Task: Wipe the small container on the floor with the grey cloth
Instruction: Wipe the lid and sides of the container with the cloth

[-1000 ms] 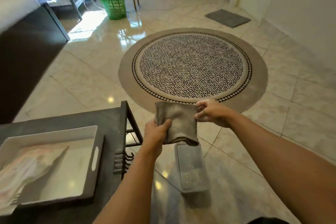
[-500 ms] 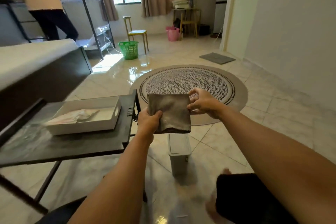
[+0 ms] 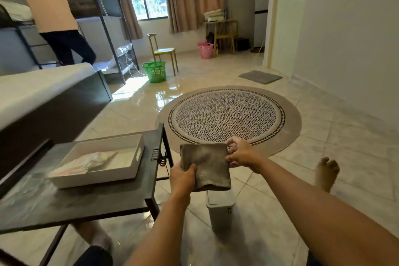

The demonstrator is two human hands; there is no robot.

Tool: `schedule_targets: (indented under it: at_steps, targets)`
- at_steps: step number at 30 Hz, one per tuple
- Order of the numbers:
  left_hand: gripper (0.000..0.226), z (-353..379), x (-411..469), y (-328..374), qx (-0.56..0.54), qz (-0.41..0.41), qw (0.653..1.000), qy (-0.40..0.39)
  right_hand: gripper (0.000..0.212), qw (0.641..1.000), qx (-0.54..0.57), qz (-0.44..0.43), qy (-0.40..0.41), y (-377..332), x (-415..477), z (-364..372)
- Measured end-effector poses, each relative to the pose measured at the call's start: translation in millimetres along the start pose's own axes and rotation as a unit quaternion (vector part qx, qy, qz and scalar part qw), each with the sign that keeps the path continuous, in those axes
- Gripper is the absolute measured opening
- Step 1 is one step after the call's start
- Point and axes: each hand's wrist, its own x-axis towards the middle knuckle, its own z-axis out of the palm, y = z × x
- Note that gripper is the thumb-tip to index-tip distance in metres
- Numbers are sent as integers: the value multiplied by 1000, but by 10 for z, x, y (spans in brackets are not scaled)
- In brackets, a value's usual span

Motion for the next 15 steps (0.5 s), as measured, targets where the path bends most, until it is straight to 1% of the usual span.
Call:
schedule_targets:
  at_steps: [3, 7, 10, 13, 15]
  targets:
    - [23, 142, 197, -414, 4, -38, 999, 1, 42, 999, -15, 33, -1, 422, 278, 60]
    - [24, 299, 439, -926, 13, -89, 996, -9, 38, 997, -37, 65, -14, 976, 611, 130]
    - [26, 415, 599, -1222, 17, -113, 993, -17, 36, 995, -44, 85, -15, 1307, 829, 157]
    - [32, 516, 745, -1430, 32, -141, 989, -22, 30, 992, -65, 104, 6, 1606, 997, 163]
    - [34, 553, 822, -1539, 50, -143, 988, -13, 35, 988, -91, 125, 21, 1791, 1059, 158]
